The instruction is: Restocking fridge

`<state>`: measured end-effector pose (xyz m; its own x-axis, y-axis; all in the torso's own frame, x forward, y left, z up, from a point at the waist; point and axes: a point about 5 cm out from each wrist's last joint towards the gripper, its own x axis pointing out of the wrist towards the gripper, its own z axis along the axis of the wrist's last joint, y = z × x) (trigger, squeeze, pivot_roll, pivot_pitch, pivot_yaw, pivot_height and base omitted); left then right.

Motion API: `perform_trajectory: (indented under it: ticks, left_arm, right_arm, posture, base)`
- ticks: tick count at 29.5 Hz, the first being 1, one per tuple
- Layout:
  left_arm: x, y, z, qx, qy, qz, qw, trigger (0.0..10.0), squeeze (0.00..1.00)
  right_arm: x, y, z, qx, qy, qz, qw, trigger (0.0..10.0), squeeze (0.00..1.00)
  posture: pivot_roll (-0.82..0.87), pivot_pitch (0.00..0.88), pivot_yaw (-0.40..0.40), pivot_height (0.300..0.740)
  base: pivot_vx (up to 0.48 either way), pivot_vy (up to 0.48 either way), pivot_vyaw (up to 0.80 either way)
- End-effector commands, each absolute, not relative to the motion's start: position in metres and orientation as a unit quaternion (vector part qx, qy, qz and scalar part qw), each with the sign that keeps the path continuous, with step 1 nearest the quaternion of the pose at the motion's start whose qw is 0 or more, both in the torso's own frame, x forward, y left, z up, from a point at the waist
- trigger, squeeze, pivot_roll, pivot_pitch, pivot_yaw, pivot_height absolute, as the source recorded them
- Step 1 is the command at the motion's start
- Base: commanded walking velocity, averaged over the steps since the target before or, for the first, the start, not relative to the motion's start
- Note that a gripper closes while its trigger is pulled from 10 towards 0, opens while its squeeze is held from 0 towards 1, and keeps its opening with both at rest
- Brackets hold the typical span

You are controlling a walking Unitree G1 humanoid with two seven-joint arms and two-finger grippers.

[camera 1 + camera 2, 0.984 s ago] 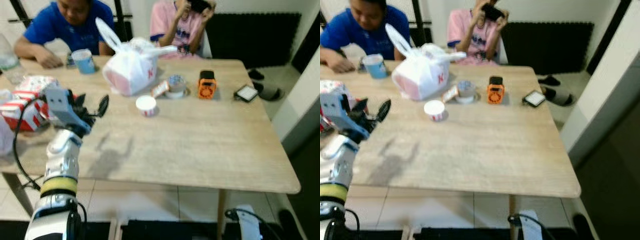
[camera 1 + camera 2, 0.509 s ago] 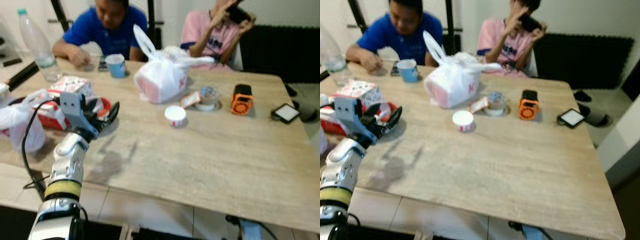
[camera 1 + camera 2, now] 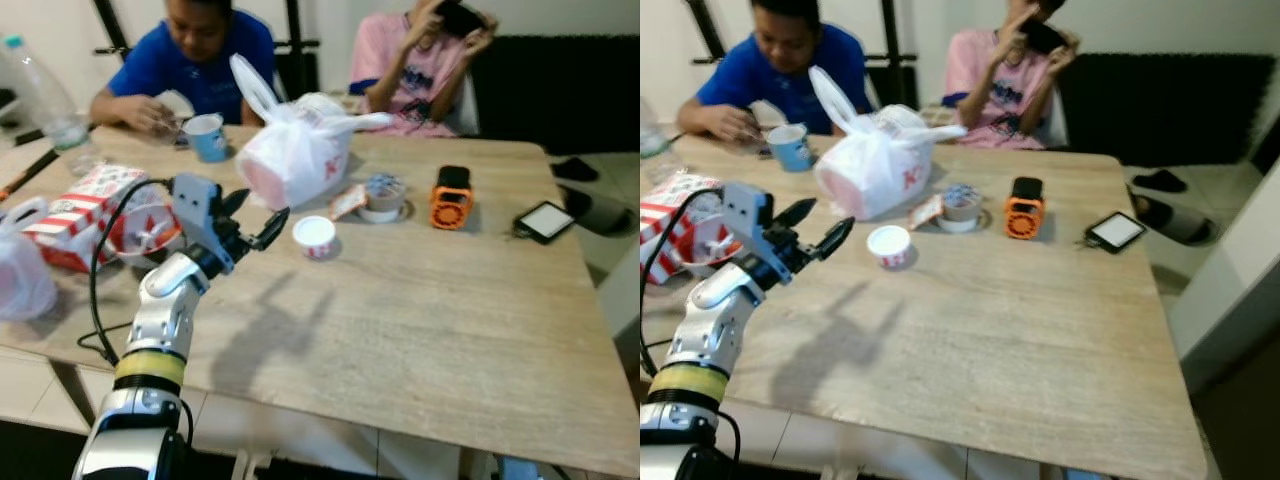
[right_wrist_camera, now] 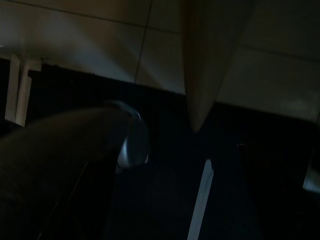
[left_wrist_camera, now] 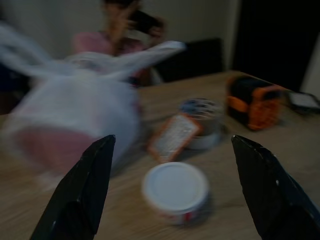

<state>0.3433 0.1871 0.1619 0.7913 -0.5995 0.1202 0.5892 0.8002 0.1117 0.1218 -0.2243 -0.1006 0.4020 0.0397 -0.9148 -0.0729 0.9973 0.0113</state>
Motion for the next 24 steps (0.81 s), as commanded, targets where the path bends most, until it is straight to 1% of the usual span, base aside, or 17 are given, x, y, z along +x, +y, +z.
perform_trajectory:
  ticks: [1,2,3,5,6,8,9,10,11,13,14,16,19,20,22,23,24]
  left_arm:
    - [0.347,0.184,0.162,0.083,-0.052,-0.335,0.937,10.0,0.00]
    - [0.350,0.184,0.158,0.147,-0.024,-0.344,0.927,10.0,0.00]
    - [0.350,0.184,0.158,0.147,-0.024,-0.344,0.927,10.0,0.00]
    - [0.354,0.188,0.151,0.239,0.017,-0.340,0.909,10.0,0.00]
    - [0.357,0.192,0.151,0.265,0.026,-0.328,0.907,10.0,0.00]
    - [0.365,0.197,0.161,0.316,0.019,-0.301,0.900,10.0,0.00]
    - [0.365,0.197,0.161,0.316,0.019,-0.301,0.900,10.0,0.00]
    - [0.369,0.195,0.168,0.357,0.006,-0.301,0.884,10.0,0.00]
    - [0.369,0.195,0.168,0.357,0.006,-0.301,0.884,10.0,0.00]
    - [0.370,0.188,0.173,0.410,-0.002,-0.326,0.852,10.0,0.00]
    - [0.370,0.188,0.173,0.410,-0.002,-0.326,0.852,10.0,0.00]
    - [0.373,0.187,0.178,0.457,-0.002,-0.339,0.822,10.0,0.00]
    - [0.377,0.181,0.189,0.500,-0.019,-0.352,0.791,10.0,0.00]
    - [0.377,0.181,0.189,0.500,-0.019,-0.352,0.791,10.0,0.00]
    - [0.376,0.171,0.191,0.498,-0.030,-0.392,0.773,10.0,0.00]
    - [0.376,0.165,0.189,0.508,-0.032,-0.412,0.756,10.0,0.00]
    - [0.376,0.164,0.189,0.516,-0.031,-0.414,0.749,10.0,0.00]
  right_arm:
    - [0.124,-0.221,-0.101,-0.021,0.541,0.042,0.839,10.0,0.00]
    - [0.122,-0.222,-0.101,-0.022,0.543,0.042,0.839,10.0,0.00]
    - [0.122,-0.222,-0.101,-0.022,0.543,0.042,0.839,10.0,0.00]
    - [0.118,-0.222,-0.102,-0.023,0.546,0.043,0.836,10.0,0.00]
    - [0.115,-0.222,-0.103,-0.024,0.548,0.043,0.835,10.0,0.00]
    - [0.108,-0.223,-0.104,-0.023,0.552,0.043,0.832,10.0,0.00]
    - [0.108,-0.223,-0.104,-0.023,0.552,0.043,0.832,10.0,0.00]
    - [0.102,-0.224,-0.106,-0.022,0.556,0.041,0.830,10.0,0.00]
    - [0.102,-0.224,-0.106,-0.022,0.556,0.041,0.830,10.0,0.00]
    - [0.095,-0.225,-0.107,-0.021,0.561,0.039,0.826,10.0,0.00]
    - [0.095,-0.225,-0.107,-0.021,0.561,0.039,0.826,10.0,0.00]
    - [0.090,-0.225,-0.108,-0.020,0.565,0.037,0.824,10.0,0.00]
    - [0.086,-0.226,-0.109,-0.020,0.566,0.035,0.823,10.0,0.00]
    - [0.086,-0.226,-0.109,-0.020,0.566,0.035,0.823,10.0,0.00]
    - [0.086,-0.226,-0.108,-0.020,0.564,0.035,0.825,10.0,0.00]
    - [0.086,-0.226,-0.108,-0.020,0.561,0.034,0.827,10.0,0.00]
    - [0.086,-0.226,-0.108,-0.020,0.560,0.034,0.827,10.0,0.00]
  posture:
    - [-0.05,0.052,0.032,0.740]
    - [-0.05,0.066,0.032,0.740]
    - [-0.05,0.066,0.032,0.740]
    - [-0.05,0.080,0.036,0.740]
    - [-0.06,0.092,0.040,0.740]
    - [-0.06,0.114,0.048,0.740]
    - [-0.06,0.114,0.048,0.740]
    - [-0.07,0.125,0.053,0.740]
    - [-0.07,0.125,0.053,0.740]
    - [-0.08,0.136,0.058,0.740]
    - [-0.08,0.136,0.058,0.740]
    - [-0.09,0.144,0.065,0.740]
    - [-0.09,0.158,0.074,0.740]
    - [-0.09,0.158,0.074,0.740]
    - [-0.09,0.167,0.075,0.740]
    - [-0.09,0.174,0.074,0.740]
    - [-0.09,0.174,0.074,0.740]
  base:
    - [0.000,0.000,0.00]
    - [0.000,0.000,0.00]
    - [0.000,0.000,0.00]
    - [0.000,0.000,0.00]
    - [0.000,0.000,0.00]
    - [0.000,0.000,0.00]
    - [0.000,0.000,0.00]
    - [0.000,0.000,0.00]
    - [0.000,0.000,0.00]
    - [0.000,0.000,0.00]
    - [0.000,0.000,0.00]
    - [0.000,0.000,0.00]
    - [0.000,0.000,0.00]
    - [0.000,0.000,0.00]
    - [0.000,0.000,0.00]
    - [0.000,0.000,0.00]
    - [0.000,0.000,0.00]
